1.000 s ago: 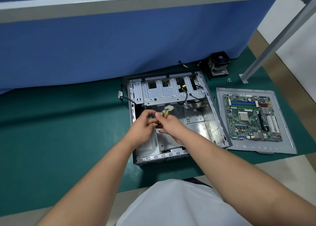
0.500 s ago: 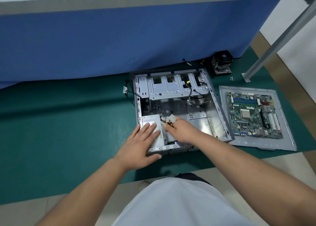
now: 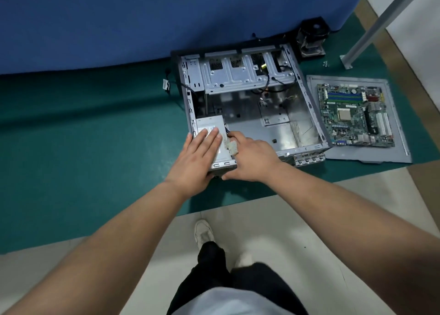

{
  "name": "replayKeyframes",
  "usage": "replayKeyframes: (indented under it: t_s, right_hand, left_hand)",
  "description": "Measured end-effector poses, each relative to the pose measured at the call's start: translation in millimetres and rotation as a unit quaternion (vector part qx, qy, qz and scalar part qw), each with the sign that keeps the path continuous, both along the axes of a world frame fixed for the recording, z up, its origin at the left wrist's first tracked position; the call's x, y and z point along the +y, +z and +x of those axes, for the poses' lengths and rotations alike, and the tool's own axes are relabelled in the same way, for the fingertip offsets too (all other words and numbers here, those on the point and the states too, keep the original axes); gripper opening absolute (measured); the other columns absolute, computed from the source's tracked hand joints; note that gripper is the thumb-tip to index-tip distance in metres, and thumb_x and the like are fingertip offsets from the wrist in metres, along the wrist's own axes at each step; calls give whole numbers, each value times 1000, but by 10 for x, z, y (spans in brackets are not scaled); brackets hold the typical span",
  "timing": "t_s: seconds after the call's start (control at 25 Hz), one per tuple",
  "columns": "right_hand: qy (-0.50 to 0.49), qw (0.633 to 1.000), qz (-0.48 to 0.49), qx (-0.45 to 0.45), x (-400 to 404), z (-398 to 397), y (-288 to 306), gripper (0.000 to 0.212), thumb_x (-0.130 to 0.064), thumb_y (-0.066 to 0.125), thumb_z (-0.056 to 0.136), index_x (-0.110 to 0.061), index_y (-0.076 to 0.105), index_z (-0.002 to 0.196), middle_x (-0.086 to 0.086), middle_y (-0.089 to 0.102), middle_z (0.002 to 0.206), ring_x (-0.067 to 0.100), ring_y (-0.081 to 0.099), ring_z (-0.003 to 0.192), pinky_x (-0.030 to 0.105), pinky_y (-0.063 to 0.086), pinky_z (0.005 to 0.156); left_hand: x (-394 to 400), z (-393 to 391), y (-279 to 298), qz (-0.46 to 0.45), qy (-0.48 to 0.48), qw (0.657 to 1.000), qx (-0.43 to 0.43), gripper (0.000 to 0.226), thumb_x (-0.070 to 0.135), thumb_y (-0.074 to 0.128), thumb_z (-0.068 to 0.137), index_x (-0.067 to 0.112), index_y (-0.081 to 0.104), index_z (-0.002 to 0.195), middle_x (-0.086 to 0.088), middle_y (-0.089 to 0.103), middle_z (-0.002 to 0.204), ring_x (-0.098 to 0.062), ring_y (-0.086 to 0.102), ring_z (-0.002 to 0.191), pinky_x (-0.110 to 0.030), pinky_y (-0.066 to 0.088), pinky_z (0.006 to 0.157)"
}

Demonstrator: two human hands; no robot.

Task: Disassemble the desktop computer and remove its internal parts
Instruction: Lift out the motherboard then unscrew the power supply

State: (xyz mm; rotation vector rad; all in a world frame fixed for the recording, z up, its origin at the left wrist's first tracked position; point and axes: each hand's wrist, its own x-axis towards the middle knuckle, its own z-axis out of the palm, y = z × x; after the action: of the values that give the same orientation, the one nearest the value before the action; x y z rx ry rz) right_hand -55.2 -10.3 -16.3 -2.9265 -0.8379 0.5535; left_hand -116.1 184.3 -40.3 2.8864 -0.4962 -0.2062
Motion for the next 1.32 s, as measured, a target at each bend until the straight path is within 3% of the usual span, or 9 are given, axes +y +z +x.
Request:
replayKeyframes:
  t_s: [0.2,0.36,0.56,0.72,0.96,1.04,1.12,1.24,1.32]
  right_hand:
    - [3,991,22,-130,-15,-88,-103,96,-76,66,71,-15,49,143,-1,61,130,25,68,97,36,50,72]
    - [45,988,6,-147,-22,-26,-182,92,-81,57,72,-17,52,138,0,60,124,25,63,105,40,52,82]
    - [100,963,-59,-244,-44,15,-285,99,-90,41,71,-13,61,130,3,64,119,27,56,112,43,42,94]
    - [94,963,-55,-248,-49,-25,-317,91,-89,43,73,-15,67,119,2,65,112,26,56,110,42,41,92]
    - [34,960,-10,-278,-1,-57,-409,67,-73,61,77,-18,64,115,1,69,109,26,64,101,40,45,85]
    - [30,963,-9,-268,3,-56,-404,70,-77,59,76,-20,63,116,-1,68,108,25,65,100,38,46,83]
    - [22,976,-12,-218,5,-25,-340,86,-90,54,69,-22,61,123,-3,66,112,23,64,104,37,47,83]
    - [21,998,-6,-56,-26,27,-157,119,-109,35,51,-35,48,142,-6,57,131,22,58,118,40,46,89]
    - [12,998,37,46,-49,71,-54,110,-108,27,59,-46,36,151,-8,47,148,22,51,131,42,43,98]
  left_hand:
    - [-13,9,-45,15,8,1000,-21,112,35,80,84,14,6,165,-3,0,173,-31,2,158,-43,-14,123]
    - [1,11,-108,33,10,998,-45,114,28,80,84,16,-1,164,-2,-5,172,-27,-3,158,-39,-19,120]
    - [-44,-19,-169,62,22,996,-68,116,26,80,84,13,-3,164,-6,-8,172,-27,-5,158,-39,-17,121]
    - [-47,-44,-171,72,23,994,-76,113,23,77,86,11,-4,164,-9,-7,172,-26,-6,158,-38,-15,122]
    - [-132,-64,-247,30,59,986,-155,89,-7,58,84,5,16,162,-13,14,170,-30,12,158,-41,-3,127]
    - [-138,-67,-259,21,59,985,-162,88,-10,57,84,5,19,162,-14,17,170,-30,15,157,-41,-3,126]
    - [-146,-69,-253,14,65,986,-154,88,-7,61,85,5,19,162,-13,18,169,-30,15,157,-39,-4,126]
    - [-160,-56,-229,-1,77,989,-126,94,8,73,87,8,18,162,-11,16,170,-28,12,158,-36,-8,125]
    - [-148,-42,-212,-11,78,991,-104,93,11,71,89,12,15,163,-7,13,171,-25,9,158,-33,-11,124]
